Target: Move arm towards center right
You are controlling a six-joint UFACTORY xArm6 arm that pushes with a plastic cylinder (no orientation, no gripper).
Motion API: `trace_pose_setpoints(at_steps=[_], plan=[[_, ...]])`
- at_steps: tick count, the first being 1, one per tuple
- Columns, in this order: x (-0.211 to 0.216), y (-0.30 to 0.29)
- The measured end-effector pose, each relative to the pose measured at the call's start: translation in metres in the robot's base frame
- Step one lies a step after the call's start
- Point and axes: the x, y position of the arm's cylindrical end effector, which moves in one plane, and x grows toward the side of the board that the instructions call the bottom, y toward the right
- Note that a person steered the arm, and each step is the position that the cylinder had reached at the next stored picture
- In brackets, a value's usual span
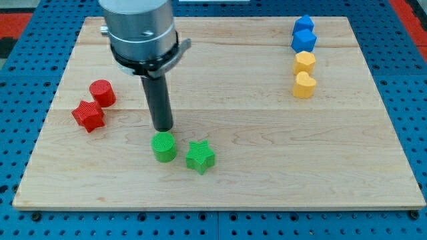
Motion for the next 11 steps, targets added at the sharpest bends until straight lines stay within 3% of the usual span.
trace_pose_setpoints(at_steps=[2,8,9,11], plan=[[0.024,0.033],[-0.001,0.038],[0.002,0.089],[0.023,0.256]])
